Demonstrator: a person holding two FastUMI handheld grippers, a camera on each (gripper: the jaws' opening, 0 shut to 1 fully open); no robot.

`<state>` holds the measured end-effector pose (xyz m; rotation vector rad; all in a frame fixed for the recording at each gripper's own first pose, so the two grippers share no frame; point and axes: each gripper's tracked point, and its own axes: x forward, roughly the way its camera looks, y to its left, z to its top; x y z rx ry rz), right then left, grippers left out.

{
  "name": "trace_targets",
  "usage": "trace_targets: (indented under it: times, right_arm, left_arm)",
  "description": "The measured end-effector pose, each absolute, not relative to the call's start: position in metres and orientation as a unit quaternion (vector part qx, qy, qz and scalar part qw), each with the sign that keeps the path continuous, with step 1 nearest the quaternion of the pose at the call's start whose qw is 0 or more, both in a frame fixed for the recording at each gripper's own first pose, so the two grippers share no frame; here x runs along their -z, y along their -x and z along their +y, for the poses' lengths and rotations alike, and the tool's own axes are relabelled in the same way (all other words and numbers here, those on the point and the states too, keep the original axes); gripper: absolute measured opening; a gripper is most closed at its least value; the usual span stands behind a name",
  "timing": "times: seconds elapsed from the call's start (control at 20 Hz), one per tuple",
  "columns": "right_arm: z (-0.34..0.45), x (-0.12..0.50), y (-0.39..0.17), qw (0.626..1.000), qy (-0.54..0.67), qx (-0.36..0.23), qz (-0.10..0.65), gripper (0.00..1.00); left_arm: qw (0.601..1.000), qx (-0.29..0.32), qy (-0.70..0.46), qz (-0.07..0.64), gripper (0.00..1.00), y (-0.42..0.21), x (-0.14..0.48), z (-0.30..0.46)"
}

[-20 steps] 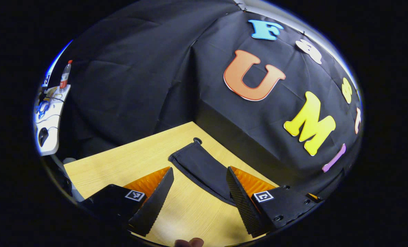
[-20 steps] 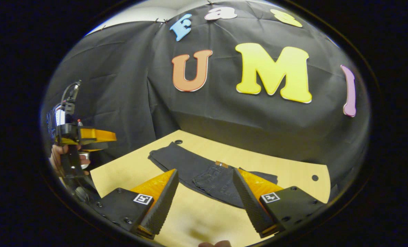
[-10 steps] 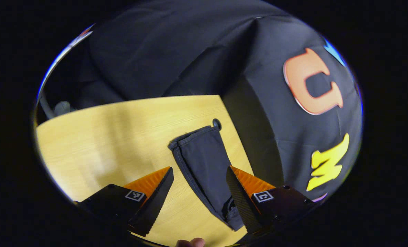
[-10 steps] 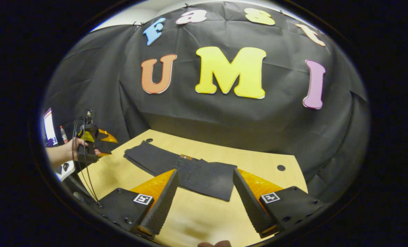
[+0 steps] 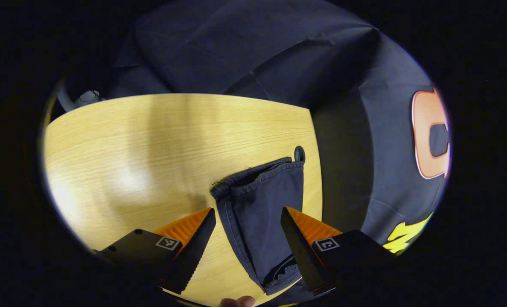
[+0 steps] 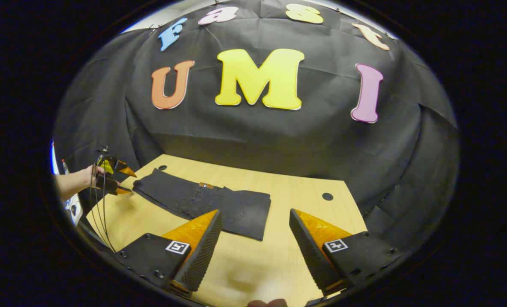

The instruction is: Grasp the waist and the cuffs of the jeans and fold them to make the two legs overlap; first hold the waist and fold one-third of the jeans toward the cuffs, then hold the cuffs and fold the remaining one-third in the same direction to finish folding.

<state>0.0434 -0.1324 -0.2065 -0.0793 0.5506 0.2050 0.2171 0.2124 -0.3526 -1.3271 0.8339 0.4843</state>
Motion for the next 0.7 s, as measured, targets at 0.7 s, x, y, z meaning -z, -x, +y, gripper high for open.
trace_targets:
  times: [0.7]
  right_arm:
    - [-0.157, 0.222, -0.055, 0.955, 0.013, -0.059, 0.289, 0.98]
  left_arm:
    - [0.674, -0.262, 0.560, 0.404, 0.99, -0.237, 0.375, 0.215]
